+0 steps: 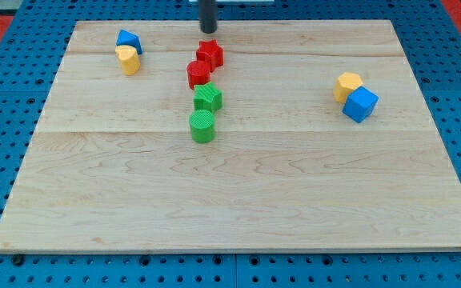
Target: Place the yellow hexagon to the bottom of the yellow heart
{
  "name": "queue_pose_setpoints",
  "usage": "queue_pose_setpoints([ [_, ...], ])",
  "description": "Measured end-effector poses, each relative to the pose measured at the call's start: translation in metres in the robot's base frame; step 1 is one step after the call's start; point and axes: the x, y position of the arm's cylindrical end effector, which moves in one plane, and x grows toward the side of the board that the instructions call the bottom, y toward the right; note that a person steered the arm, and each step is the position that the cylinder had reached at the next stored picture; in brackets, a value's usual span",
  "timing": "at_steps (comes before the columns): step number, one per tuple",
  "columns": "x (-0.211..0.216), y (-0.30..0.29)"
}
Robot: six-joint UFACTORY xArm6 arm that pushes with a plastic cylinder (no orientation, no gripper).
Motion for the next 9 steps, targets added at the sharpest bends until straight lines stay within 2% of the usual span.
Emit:
queue_pose_setpoints([
  [1,0.032,0.100],
  [2,0.082,0.212],
  [3,0.097,0.275],
  [4,0.132,0.266],
  [6,0.150,0.195],
  [7,0.150,0.133],
  [8,0.151,0.096],
  [9,0.186,0.082],
])
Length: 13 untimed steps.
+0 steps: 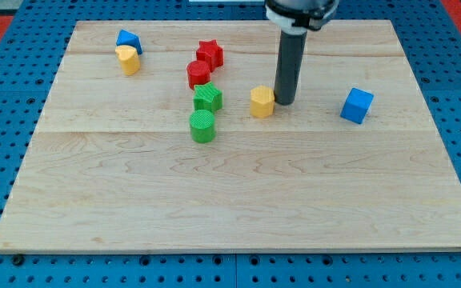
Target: Place the yellow hexagon to the bottom of the yellow heart
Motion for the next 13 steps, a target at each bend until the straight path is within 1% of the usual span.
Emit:
queue_pose_setpoints([
  [1,-0.008,0.026],
  [3,-0.038,0.030],
  [5,-0.040,0.031],
  [6,-0.040,0.042],
  [7,-0.016,0.025],
  [8,-0.027,-0.001],
  [9,-0.060,-0.011],
  [10,-0.017,-0.023],
  [11,0.061,-0.019],
  [12,0.096,-0.024],
  [13,0.096,-0.090],
])
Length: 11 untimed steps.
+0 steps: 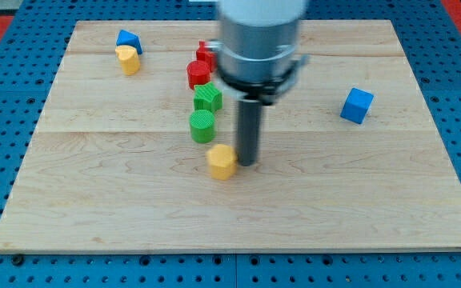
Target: Place the yellow hexagon to the bottom of the yellow heart
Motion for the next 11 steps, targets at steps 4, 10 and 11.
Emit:
queue_pose_setpoints([
  [4,0.022,-0.141],
  [10,-0.131,-0.245],
  [11,-0.147,-0.250],
])
